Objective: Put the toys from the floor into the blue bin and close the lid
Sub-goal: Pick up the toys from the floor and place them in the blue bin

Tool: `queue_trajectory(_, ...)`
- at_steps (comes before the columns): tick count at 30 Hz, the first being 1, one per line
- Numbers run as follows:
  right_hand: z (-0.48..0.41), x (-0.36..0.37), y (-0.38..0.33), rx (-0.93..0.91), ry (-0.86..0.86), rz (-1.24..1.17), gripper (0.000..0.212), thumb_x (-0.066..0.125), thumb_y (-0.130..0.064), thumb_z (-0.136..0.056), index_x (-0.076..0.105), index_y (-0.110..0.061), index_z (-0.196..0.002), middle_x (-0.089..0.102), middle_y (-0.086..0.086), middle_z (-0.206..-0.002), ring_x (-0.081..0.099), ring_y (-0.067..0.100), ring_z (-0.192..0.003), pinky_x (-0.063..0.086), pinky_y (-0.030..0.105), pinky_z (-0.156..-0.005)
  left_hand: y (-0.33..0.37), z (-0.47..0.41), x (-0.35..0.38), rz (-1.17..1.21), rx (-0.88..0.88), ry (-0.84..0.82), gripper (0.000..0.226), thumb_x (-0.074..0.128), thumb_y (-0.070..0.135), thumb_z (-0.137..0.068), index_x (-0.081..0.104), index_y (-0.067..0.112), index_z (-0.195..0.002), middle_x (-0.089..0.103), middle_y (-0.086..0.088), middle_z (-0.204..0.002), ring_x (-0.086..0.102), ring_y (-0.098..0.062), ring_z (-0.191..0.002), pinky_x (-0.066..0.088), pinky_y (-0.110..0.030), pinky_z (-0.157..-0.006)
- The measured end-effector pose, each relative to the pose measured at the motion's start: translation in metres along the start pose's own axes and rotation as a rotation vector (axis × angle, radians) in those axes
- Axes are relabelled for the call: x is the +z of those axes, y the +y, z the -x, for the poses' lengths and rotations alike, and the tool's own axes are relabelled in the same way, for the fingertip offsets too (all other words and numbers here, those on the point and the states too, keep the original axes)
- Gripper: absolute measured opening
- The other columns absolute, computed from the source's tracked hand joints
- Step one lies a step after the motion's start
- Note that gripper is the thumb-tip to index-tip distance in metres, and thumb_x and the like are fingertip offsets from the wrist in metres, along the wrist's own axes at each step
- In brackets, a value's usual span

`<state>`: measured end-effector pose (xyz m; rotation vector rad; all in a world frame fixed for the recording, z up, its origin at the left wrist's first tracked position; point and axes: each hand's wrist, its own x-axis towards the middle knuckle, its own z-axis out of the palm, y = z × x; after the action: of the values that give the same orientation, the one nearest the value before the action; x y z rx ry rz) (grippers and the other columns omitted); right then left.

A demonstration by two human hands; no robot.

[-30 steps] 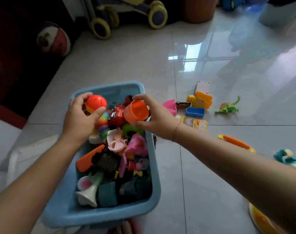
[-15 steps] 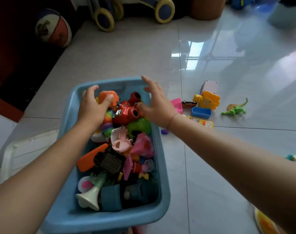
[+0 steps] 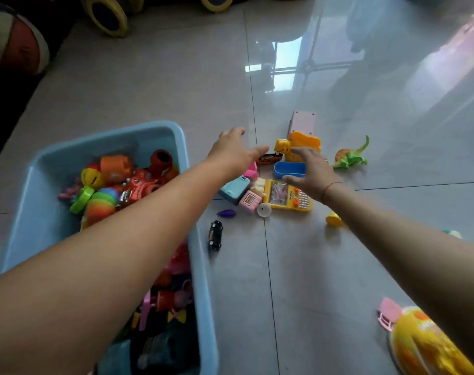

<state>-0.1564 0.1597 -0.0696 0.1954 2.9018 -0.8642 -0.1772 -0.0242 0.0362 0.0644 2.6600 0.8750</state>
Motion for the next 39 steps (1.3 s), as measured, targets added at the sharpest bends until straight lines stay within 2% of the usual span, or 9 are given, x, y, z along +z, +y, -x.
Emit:
queue_trajectory(7, -0.017, 0.018, 0.024, 0.022, -0.048, 0.045, 0.069, 0.072, -0.035, -0.077, 0.042, -0.022, -0.137, 0.039, 0.003, -0.144, 0.042, 0.027, -0.127, 0.039, 0.042, -0.107, -0.035, -0.041, 0.071, -0.109, -0.500, -0.020, 0.110, 0.072, 0.058, -0.068, 0.008, 0.021, -0.149, 0.012, -0.016, -0.154, 0.012, -0.036, -0.141, 0.022, -0.051, -0.114)
queue_trajectory(12, -0.021, 0.023, 0.030, 0.062, -0.061, 0.027, 0.061, 0.071, -0.034, -0.078, 0.048, -0.020, -0.133, 0.046, 0.005, -0.132, 0.049, 0.027, -0.119, 0.043, 0.041, -0.103, -0.055, -0.047, 0.090, -0.055, -0.587, 0.104, 0.109, 0.078, 0.053, -0.063, 0.016, 0.018, -0.145, 0.026, -0.013, -0.147, 0.026, -0.033, -0.134, 0.031, -0.046, -0.110)
queue_trajectory(21, -0.007, 0.017, 0.033, 0.221, 0.068, -0.164, 0.048, 0.070, -0.033, -0.080, 0.057, -0.016, -0.123, 0.058, 0.008, -0.120, 0.057, 0.023, -0.104, 0.045, 0.034, -0.090, -0.040, -0.044, 0.083, 0.040, -0.544, 0.219, 0.090, 0.078, 0.042, -0.068, 0.029, 0.009, -0.137, 0.035, -0.010, -0.139, 0.036, -0.030, -0.126, 0.040, -0.037, -0.096)
queue_trajectory(27, 0.014, -0.031, -0.022, 0.155, 0.305, -0.577, 0.047, 0.071, -0.032, -0.080, 0.059, -0.014, -0.121, 0.063, 0.002, -0.106, 0.060, 0.017, -0.089, 0.051, 0.032, -0.087, -0.004, -0.020, 0.031, 0.265, -0.216, 0.345, 0.090, 0.079, 0.050, -0.062, 0.036, 0.015, -0.133, 0.044, -0.006, -0.132, 0.045, -0.025, -0.119, 0.042, -0.035, -0.099)
queue_trajectory(30, 0.030, -0.059, -0.074, 0.008, 0.356, -0.682, 0.045, 0.070, -0.029, -0.082, 0.058, -0.010, -0.121, 0.060, -0.002, -0.100, 0.058, 0.007, -0.079, 0.051, 0.015, -0.074, -0.009, 0.018, -0.022, 0.433, -0.045, 0.423, 0.089, 0.080, 0.046, -0.064, 0.035, 0.019, -0.136, 0.048, 0.000, -0.127, 0.048, -0.016, -0.114, 0.046, -0.031, -0.095)
queue_trajectory(32, 0.041, -0.066, -0.109, -0.074, 0.297, -0.691, 0.049, 0.070, -0.030, -0.081, 0.058, -0.009, -0.123, 0.060, -0.002, -0.099, 0.056, 0.005, -0.073, 0.049, 0.011, -0.067, -0.035, 0.046, -0.061, 0.381, 0.001, 0.514, 0.089, 0.080, 0.046, -0.065, 0.034, 0.022, -0.138, 0.047, 0.003, -0.129, 0.047, -0.014, -0.115, 0.043, -0.028, -0.097)
queue_trajectory(35, 0.058, -0.058, -0.161, -0.201, 0.092, -0.593, 0.051, 0.070, -0.035, -0.080, 0.057, -0.014, -0.124, 0.061, -0.007, -0.091, 0.055, 0.003, -0.068, 0.048, 0.014, -0.065, -0.088, 0.087, -0.110, 0.226, -0.045, 0.601, 0.091, 0.082, 0.046, -0.062, 0.036, 0.025, -0.138, 0.048, 0.001, -0.135, 0.048, -0.013, -0.116, 0.043, -0.033, -0.099)
queue_trajectory(37, 0.063, -0.045, -0.192, -0.277, -0.004, -0.490, 0.050, 0.070, -0.036, -0.080, 0.059, -0.014, -0.123, 0.063, -0.005, -0.094, 0.058, 0.008, -0.074, 0.049, 0.022, -0.071, -0.124, 0.106, -0.136, 0.136, -0.142, 0.529, 0.100, 0.086, 0.047, -0.052, 0.036, 0.029, -0.137, 0.046, -0.002, -0.136, 0.047, -0.014, -0.115, 0.043, -0.033, -0.092)
queue_trajectory(39, 0.062, -0.028, -0.214, -0.295, -0.024, -0.415, 0.046, 0.070, -0.038, -0.079, 0.062, -0.013, -0.117, 0.066, 0.003, -0.105, 0.061, 0.017, -0.087, 0.050, 0.031, -0.081, -0.155, 0.120, -0.154, 0.052, -0.226, 0.427, 0.113, 0.087, 0.055, -0.037, 0.036, 0.033, -0.135, 0.046, -0.005, -0.136, 0.049, -0.023, -0.119, 0.045, -0.041, -0.098)
